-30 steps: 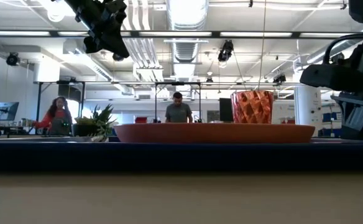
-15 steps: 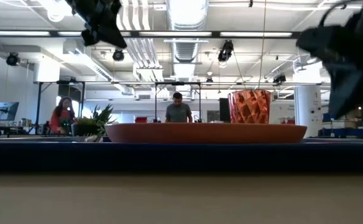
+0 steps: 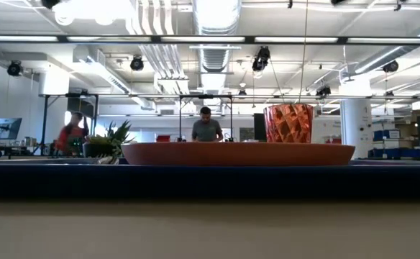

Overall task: Pick and place plate/cup/fork/spoon on tray
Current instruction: Return to Home Position

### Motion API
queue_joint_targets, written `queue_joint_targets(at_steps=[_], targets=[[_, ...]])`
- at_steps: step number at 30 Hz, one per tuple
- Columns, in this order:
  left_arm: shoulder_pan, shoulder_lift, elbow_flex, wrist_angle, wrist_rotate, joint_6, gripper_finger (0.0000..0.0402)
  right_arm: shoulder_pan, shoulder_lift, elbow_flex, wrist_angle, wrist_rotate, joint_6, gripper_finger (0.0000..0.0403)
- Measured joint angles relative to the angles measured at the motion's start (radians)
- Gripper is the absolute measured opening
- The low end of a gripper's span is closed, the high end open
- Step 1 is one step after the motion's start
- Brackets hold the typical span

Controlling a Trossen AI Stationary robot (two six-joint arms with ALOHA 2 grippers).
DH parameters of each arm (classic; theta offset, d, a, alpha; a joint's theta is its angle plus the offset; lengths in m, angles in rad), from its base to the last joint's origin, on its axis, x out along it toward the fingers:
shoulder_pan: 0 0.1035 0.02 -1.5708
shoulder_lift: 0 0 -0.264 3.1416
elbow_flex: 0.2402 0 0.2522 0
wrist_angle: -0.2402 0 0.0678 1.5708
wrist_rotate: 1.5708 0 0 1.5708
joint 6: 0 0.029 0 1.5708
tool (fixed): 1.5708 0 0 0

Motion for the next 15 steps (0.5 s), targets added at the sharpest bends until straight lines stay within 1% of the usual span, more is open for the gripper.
queue_joint_targets(at_steps=[3, 7, 8, 12, 13, 15], targets=[[-0.005, -0.102, -0.028, 0.002, 0.007, -0.002, 0.0000, 0.000, -0.072, 0.025, 0.131, 0.047, -0.251, 0.0008], [-0.004, -0.218, -0.092, -0.003, 0.034, -0.018, 0.0000, 0.000, -0.172, 0.026, 0.348, 0.046, -0.588, 0.0008], [-0.004, -0.239, -0.110, -0.006, 0.042, -0.037, 0.0000, 0.000, -0.196, 0.024, 0.401, 0.030, -0.668, 0.0008], [-0.004, -0.324, -0.181, 0.001, 0.072, -0.085, 0.0000, 0.000, -0.277, 0.010, 0.598, -0.093, -0.934, 0.0008], [-0.004, -0.339, -0.198, 0.003, 0.093, -0.087, 0.0000, 0.000, -0.293, 0.005, 0.649, -0.141, -0.998, 0.0008], [-0.004, -0.365, -0.233, 0.017, 0.161, -0.088, 0.0000, 0.000, -0.328, -0.011, 0.752, -0.279, -1.122, 0.0008]])
